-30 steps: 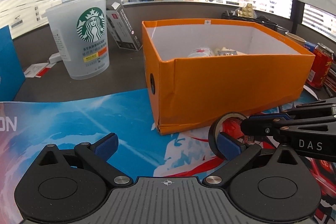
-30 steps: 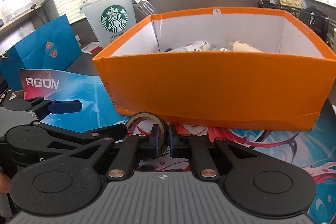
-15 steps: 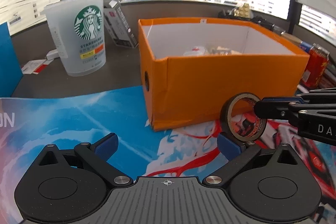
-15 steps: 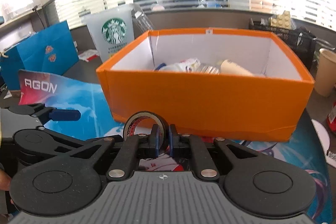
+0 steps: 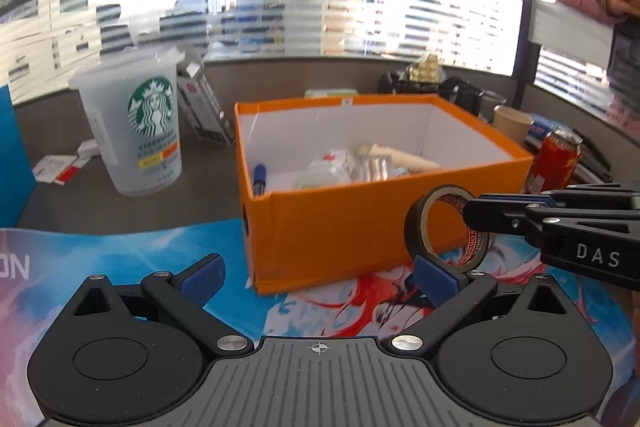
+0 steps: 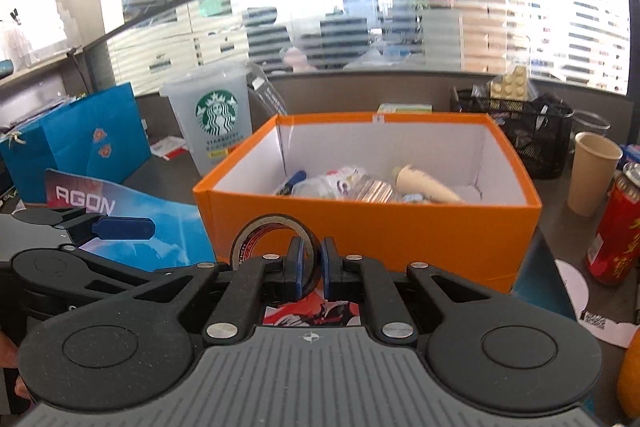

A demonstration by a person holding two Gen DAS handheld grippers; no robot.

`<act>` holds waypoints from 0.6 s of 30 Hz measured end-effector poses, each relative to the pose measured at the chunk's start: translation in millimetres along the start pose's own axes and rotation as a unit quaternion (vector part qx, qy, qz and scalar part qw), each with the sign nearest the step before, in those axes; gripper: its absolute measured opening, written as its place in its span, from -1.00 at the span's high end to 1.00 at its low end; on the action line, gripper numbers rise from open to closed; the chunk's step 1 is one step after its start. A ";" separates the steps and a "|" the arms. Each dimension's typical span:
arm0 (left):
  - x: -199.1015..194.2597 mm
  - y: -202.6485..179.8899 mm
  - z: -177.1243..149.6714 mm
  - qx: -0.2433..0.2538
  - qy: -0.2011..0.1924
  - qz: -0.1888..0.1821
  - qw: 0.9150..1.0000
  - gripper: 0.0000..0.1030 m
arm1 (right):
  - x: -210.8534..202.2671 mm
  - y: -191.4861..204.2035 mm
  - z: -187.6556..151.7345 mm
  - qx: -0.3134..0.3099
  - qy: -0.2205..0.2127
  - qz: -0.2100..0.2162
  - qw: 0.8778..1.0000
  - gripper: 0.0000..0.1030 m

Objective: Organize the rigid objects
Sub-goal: 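Lift the tape roll with the right gripper and carry it over the box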

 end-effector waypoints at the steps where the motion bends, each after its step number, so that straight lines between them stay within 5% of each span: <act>1: -1.6 -1.6 2.5 0.000 -0.002 -0.003 1.000 -0.97 | -2.5 -0.1 2.1 -0.002 -0.003 -0.001 1.000 0.83; 18: -9.6 -30.0 62.0 0.028 -0.062 -0.001 0.998 -0.99 | -21.4 -18.3 52.3 -0.032 -0.057 -0.041 0.997 0.83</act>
Point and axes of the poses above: each gripper's, at about its wrist camera, not at the fingertips, and x roughly the way its jaws point, y to its left, z to its top, the point moved 8 cm from there along x, roughly the way its jaws point, and after that the axes turned 7 degrees about z, right-handed, at the moved point
